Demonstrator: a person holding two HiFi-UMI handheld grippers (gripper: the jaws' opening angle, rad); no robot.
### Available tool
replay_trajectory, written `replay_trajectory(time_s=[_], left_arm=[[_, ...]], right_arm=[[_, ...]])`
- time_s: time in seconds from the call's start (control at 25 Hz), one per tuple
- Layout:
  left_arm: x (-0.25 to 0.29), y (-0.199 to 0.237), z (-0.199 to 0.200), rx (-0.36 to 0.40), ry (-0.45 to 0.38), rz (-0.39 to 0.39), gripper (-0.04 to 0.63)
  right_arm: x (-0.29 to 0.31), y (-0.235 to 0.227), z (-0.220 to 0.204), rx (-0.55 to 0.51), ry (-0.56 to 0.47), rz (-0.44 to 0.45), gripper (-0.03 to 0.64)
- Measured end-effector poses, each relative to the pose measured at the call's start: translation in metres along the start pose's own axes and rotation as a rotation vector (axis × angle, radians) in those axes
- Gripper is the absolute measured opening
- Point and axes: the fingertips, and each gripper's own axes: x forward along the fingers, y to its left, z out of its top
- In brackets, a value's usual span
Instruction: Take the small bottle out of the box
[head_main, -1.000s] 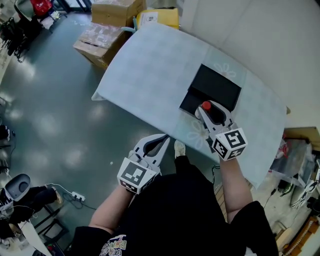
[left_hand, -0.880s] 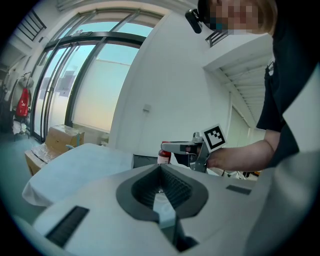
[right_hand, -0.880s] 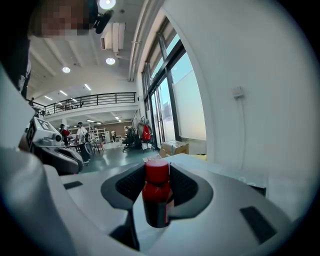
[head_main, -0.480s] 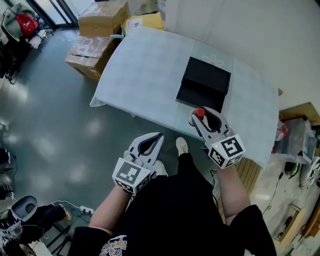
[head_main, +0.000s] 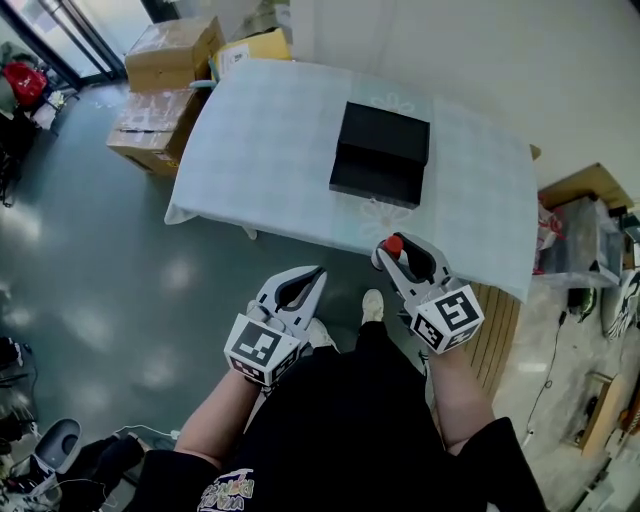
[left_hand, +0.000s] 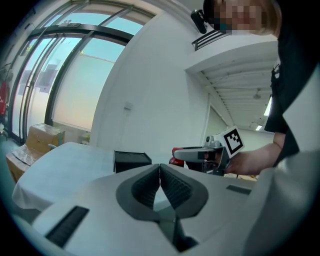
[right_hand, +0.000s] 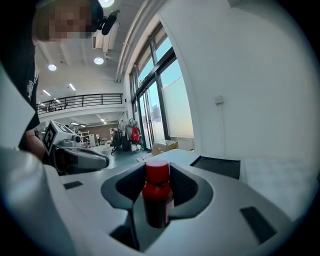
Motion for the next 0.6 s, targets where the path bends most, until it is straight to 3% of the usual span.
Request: replay_trajectory(time_s=[0.32,0.6], left_arm=[[0.017,-0.032,0.001,0.016,0.0,-0.058,0.029],[0.031,-0.058,0.002,0.025,-0.004,-0.043,0.029]], right_arm=[[-0.037,-0.002,0.001,-0.008,-0.008,-0.022,0.166],[-0.063,-0.008,-0.004,-0.001,-0.013,0.01,0.166]])
